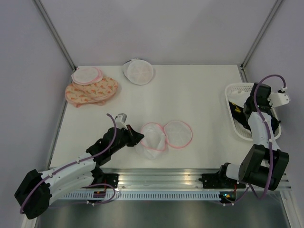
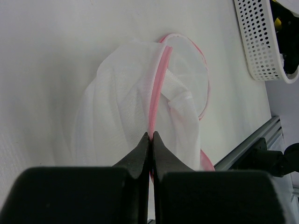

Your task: Unzip the laundry bag and remove the bra

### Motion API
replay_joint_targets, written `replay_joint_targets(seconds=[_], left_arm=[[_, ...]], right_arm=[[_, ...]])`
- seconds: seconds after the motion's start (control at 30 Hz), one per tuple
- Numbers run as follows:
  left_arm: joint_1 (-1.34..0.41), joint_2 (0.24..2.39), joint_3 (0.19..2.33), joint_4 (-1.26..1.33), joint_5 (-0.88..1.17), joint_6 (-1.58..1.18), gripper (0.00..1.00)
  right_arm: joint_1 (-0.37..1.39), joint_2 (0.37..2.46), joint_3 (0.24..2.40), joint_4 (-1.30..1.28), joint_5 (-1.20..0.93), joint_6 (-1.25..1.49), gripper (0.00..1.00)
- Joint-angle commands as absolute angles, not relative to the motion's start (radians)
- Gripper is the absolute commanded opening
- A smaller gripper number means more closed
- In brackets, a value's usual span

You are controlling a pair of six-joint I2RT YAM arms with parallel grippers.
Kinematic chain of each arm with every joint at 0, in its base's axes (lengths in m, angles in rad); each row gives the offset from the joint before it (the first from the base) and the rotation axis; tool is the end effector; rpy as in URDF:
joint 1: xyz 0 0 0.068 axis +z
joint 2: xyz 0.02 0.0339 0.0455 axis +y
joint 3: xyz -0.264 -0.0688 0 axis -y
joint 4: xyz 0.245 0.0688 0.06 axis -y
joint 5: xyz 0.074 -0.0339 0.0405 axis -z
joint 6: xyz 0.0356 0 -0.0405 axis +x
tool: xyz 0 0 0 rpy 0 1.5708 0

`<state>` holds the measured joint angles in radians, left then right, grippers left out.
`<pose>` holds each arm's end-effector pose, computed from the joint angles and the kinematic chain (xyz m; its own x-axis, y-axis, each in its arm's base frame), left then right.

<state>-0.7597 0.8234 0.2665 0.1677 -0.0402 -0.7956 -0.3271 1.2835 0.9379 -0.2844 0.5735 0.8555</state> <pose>0.1327 -0.1240 0.1870 -0.6648 -0.3529 -0.6584 0.2662 0.7116 -0.6502 0.2589 -0.1083 0.2789 0.1513 0.6183 -0.7712 0.8705 0.2864 0.4003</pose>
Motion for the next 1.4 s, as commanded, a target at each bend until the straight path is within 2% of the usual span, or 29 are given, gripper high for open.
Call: replay_joint_targets(seconds=[0.0, 0.07, 0.17, 0.23, 0.3, 0.47, 0.6, 0.83, 1.0, 1.2, 1.37], left_arm=[[-0.764, 0.805, 0.259, 0.207, -0.018, -0.818, 0.02], [-0.764, 0.795, 0.255, 0.201, -0.025, -0.818, 0.02], [-0.762, 0.770, 0.242, 0.201, -0.035, -0.822, 0.02], [-0.762, 0.759, 0.235, 0.199, -0.038, -0.822, 0.02], [-0.764, 0.747, 0.232, 0.196, -0.049, -0.822, 0.02], [-0.764, 0.713, 0.209, 0.195, -0.081, -0.833, 0.02], [-0.764, 0.661, 0.181, 0.184, -0.112, -0.853, 0.02], [-0.762, 0.621, 0.153, 0.158, -0.140, -0.885, 0.02], [-0.764, 0.615, 0.141, 0.166, -0.138, -0.899, 0.02], [-0.764, 0.609, 0.133, 0.167, -0.135, -0.905, 0.02], [-0.764, 0.617, 0.126, 0.186, -0.135, -0.914, 0.02]], right_arm=[[-0.325, 1.307, 0.983, -0.236, 0.427, 0.778, 0.33], [-0.325, 1.281, 0.979, -0.195, 0.305, 0.753, 0.45], [-0.293, 1.220, 1.014, -0.187, 0.238, 0.683, 0.56], [-0.247, 1.180, 1.067, -0.222, 0.206, 0.608, 0.58], [-0.204, 1.128, 1.095, -0.244, 0.114, 0.560, 0.58], [0.079, 1.054, 1.077, -0.369, 0.115, 0.520, 0.60], [0.251, 1.042, 0.913, -0.397, 0.133, 0.557, 0.60], [0.565, 1.103, 0.744, -0.406, 0.325, 0.641, 0.60], [0.656, 1.193, 0.689, -0.390, 0.393, 0.713, 0.60], [0.683, 1.273, 0.647, -0.405, 0.491, 0.827, 0.52], [0.686, 1.333, 0.606, -0.334, 0.456, 0.850, 0.47]])
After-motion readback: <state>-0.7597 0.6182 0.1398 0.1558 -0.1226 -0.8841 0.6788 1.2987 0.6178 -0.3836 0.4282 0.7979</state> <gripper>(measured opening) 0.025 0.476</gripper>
